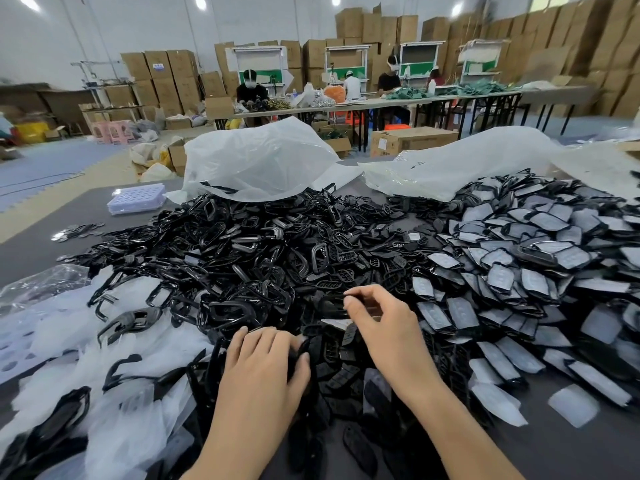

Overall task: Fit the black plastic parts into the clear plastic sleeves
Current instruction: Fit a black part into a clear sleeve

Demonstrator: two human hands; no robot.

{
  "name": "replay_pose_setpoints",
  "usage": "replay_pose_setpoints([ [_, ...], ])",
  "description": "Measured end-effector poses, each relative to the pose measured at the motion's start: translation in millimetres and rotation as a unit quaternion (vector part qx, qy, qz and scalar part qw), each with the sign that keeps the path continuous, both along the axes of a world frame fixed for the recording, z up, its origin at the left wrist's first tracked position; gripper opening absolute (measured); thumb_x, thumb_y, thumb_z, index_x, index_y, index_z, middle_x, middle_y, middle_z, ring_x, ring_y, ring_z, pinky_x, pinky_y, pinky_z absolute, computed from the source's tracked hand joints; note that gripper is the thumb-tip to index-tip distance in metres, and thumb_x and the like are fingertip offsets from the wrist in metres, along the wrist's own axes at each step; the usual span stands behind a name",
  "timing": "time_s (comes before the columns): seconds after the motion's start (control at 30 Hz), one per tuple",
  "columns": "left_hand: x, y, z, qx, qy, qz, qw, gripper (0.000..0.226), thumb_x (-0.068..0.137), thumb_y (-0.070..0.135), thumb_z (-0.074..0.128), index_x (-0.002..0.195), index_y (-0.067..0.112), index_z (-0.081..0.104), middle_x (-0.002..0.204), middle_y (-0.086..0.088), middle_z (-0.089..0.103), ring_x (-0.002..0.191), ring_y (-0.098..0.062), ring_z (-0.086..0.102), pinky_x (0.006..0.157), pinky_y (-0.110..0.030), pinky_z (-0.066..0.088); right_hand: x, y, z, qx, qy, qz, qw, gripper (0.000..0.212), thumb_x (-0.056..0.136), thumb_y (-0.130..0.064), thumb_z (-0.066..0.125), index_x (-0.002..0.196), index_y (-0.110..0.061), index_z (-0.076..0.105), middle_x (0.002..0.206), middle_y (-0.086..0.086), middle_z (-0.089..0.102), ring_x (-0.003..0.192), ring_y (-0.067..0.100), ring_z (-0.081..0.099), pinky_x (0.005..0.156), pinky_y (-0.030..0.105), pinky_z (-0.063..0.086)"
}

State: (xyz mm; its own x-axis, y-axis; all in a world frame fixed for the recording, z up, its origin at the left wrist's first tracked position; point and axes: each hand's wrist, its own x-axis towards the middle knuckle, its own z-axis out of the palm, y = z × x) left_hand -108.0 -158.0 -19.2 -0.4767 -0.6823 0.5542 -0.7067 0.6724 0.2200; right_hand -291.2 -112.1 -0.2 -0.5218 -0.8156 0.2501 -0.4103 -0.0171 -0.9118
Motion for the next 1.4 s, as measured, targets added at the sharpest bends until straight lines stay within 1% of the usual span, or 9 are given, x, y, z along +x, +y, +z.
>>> replay_pose_setpoints([
  [0.1, -1.8, 3.1, 2.3, 0.044, 0.047, 0.001, 0.998, 0.012, 0.089, 0.032, 0.065, 0.086, 0.029, 0.055, 0.09, 0.019, 0.058, 0.091, -0.008, 0.057, 0.106, -0.032, 0.033, -2.6, -0.4, 3.1, -0.03, -0.066, -0.008, 0.997, 0.008, 0.099, -0.035, 0.064, 0.096, -0.038, 0.072, 0.084, -0.015, 0.074, 0.073, 0.004, 0.068, 0.064, 0.013, 0.051],
  [0.27, 0.4, 6.2, 14.3, 0.155, 0.232, 0.021, 0.96, 0.007, 0.088, 0.044, 0.056, 0.089, 0.043, 0.049, 0.09, 0.018, 0.065, 0.09, -0.01, 0.059, 0.078, -0.03, 0.045, -1.0, -3.2, 7.1, -0.041, -0.191, 0.029, 0.98, 0.015, 0.101, -0.022, 0.062, 0.101, -0.028, 0.075, 0.087, -0.004, 0.077, 0.071, 0.01, 0.073, 0.068, 0.021, 0.058],
  [0.37, 1.0, 10.8, 20.2, 0.16, 0.269, -0.003, 0.95, 0.005, 0.09, 0.052, 0.052, 0.094, 0.049, 0.052, 0.086, 0.022, 0.067, 0.081, -0.005, 0.063, 0.068, -0.021, 0.046, 1.1, -4.3, 7.4, -0.04, -0.261, 0.058, 0.963, 0.019, 0.103, -0.014, 0.058, 0.106, -0.02, 0.075, 0.092, 0.004, 0.078, 0.076, 0.015, 0.074, 0.072, 0.023, 0.06],
  [0.5, -4.3, 15.5, 25.5, 0.192, 0.306, -0.064, 0.93, 0.02, 0.094, 0.045, 0.047, 0.105, 0.048, 0.064, 0.088, 0.018, 0.064, 0.078, -0.004, 0.064, 0.068, -0.008, 0.044, 8.9, -5.9, 8.2, -0.039, -0.311, 0.097, 0.945, 0.023, 0.102, -0.006, 0.056, 0.103, -0.016, 0.077, 0.088, 0.007, 0.078, 0.074, 0.016, 0.074, 0.067, 0.02, 0.057],
  [0.73, -6.5, 10.5, 22.7, 0.274, 0.378, -0.066, 0.882, 0.029, 0.1, 0.017, 0.055, 0.112, 0.042, 0.065, 0.086, 0.009, 0.067, 0.075, -0.004, 0.064, 0.07, -0.011, 0.047, 15.9, -5.1, 7.1, -0.027, -0.285, 0.122, 0.95, 0.026, 0.101, -0.007, 0.058, 0.101, -0.023, 0.079, 0.086, 0.002, 0.078, 0.075, 0.014, 0.075, 0.068, 0.017, 0.056],
  [0.97, -3.0, 2.5, 19.9, 0.322, 0.444, -0.03, 0.836, 0.01, 0.094, 0.02, 0.067, 0.097, 0.029, 0.07, 0.078, 0.007, 0.073, 0.073, -0.006, 0.068, 0.072, -0.02, 0.05, 17.3, -5.2, 1.9, -0.019, -0.249, 0.144, 0.958, 0.021, 0.102, -0.015, 0.06, 0.109, -0.025, 0.078, 0.085, 0.004, 0.079, 0.08, 0.014, 0.075, 0.08, 0.022, 0.059],
  [1.17, -3.5, 4.8, 22.2, 0.294, 0.42, -0.041, 0.858, 0.022, 0.09, 0.021, 0.071, 0.089, 0.043, 0.071, 0.094, 0.011, 0.072, 0.087, 0.0, 0.067, 0.077, -0.013, 0.047, 20.2, -2.6, 4.7, -0.019, -0.224, 0.185, 0.957, 0.024, 0.102, -0.016, 0.061, 0.107, -0.031, 0.079, 0.095, 0.005, 0.079, 0.083, 0.014, 0.075, 0.081, 0.023, 0.058],
  [1.3, -3.8, 4.9, 23.0, 0.312, 0.424, -0.052, 0.849, 0.019, 0.092, 0.022, 0.069, 0.089, 0.04, 0.07, 0.083, 0.009, 0.073, 0.08, -0.007, 0.067, 0.079, -0.026, 0.05, 22.7, -0.9, 5.1, -0.008, -0.203, 0.209, 0.956, 0.024, 0.101, -0.021, 0.062, 0.11, -0.037, 0.078, 0.098, 0.004, 0.079, 0.088, 0.016, 0.075, 0.09, 0.029, 0.059],
  [1.4, -4.3, 3.9, 20.9, 0.262, 0.38, -0.046, 0.886, 0.018, 0.092, 0.021, 0.068, 0.091, 0.039, 0.067, 0.086, 0.008, 0.069, 0.08, -0.007, 0.065, 0.074, -0.024, 0.051, 22.4, -0.7, 5.3, -0.006, -0.218, 0.211, 0.953, 0.023, 0.101, -0.021, 0.062, 0.109, -0.035, 0.078, 0.1, 0.004, 0.079, 0.087, 0.016, 0.076, 0.084, 0.024, 0.058],
])
